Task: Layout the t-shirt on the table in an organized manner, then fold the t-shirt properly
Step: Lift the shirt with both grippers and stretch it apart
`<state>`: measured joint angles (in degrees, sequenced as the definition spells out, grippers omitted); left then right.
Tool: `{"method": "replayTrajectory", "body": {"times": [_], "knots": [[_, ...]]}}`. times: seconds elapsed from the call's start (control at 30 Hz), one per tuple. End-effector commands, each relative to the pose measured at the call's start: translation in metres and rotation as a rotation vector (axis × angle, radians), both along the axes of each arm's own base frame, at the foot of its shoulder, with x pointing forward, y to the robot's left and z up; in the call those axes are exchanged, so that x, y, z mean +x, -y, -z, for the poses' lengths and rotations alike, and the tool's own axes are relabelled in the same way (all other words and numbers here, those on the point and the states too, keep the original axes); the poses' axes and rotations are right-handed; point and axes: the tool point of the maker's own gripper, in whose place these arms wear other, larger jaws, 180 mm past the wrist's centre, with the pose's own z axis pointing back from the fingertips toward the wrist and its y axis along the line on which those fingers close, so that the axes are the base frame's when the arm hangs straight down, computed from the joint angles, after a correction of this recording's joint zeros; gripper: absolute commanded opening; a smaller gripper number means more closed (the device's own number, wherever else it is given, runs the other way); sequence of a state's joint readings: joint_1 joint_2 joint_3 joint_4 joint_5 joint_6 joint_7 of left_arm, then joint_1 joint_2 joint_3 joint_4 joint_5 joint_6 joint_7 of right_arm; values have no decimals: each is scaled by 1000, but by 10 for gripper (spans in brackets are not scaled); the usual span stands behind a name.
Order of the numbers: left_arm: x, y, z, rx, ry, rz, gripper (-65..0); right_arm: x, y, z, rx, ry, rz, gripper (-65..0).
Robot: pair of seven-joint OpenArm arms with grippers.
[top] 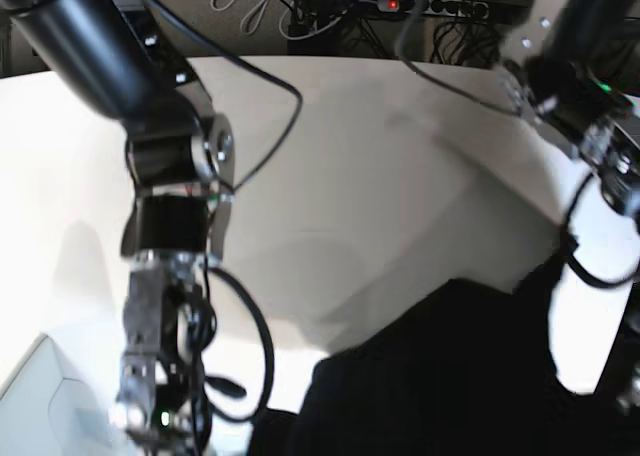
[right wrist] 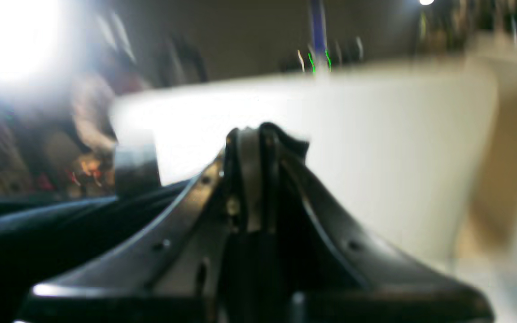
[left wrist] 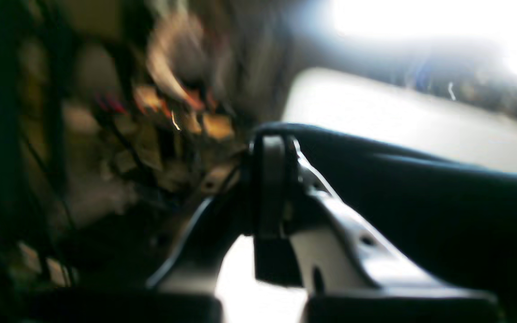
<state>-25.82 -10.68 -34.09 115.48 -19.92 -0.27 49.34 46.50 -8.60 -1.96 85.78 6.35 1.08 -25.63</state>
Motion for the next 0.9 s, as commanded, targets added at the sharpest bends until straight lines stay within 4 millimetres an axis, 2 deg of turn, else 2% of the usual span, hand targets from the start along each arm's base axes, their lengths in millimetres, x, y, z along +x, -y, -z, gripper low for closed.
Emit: {"method": "replayTrajectory", "body": {"times": [0.0, 0.07, 0.17, 0.27, 0.33, 0.4, 0.47, 0.63, 0.87], "knots": [[-2, 5, -4, -16, 38, 19, -647, -9, 13, -22, 16, 88, 37, -650], [-1, 21, 34, -85, -32, 78, -647, -12, 24, 11, 14, 33, 60, -650], [-3, 61, 90, -121, -165, 179, -647, -23, 40, 57, 28, -35, 96, -650], [-15, 103, 144, -140, -306, 277, -647, -37, 63, 102, 44, -93, 153, -650], [-29, 127, 178, -166, -396, 329, -648, -45, 72, 126, 43, -133, 176, -650], [-47, 147, 207, -195, -476, 369, -648, -56, 90, 147, 37, -167, 216, -650], [-63, 161, 229, -213, -543, 398, -648, -65, 105, 166, 23, -204, 247, -650], [-102, 204, 269, -265, -678, 522, -648, -82, 140, 200, -22, -278, 313, -650], [-115, 245, 275, -270, -716, 637, -646, -100, 167, 224, -17, -340, 380, -650]]}}
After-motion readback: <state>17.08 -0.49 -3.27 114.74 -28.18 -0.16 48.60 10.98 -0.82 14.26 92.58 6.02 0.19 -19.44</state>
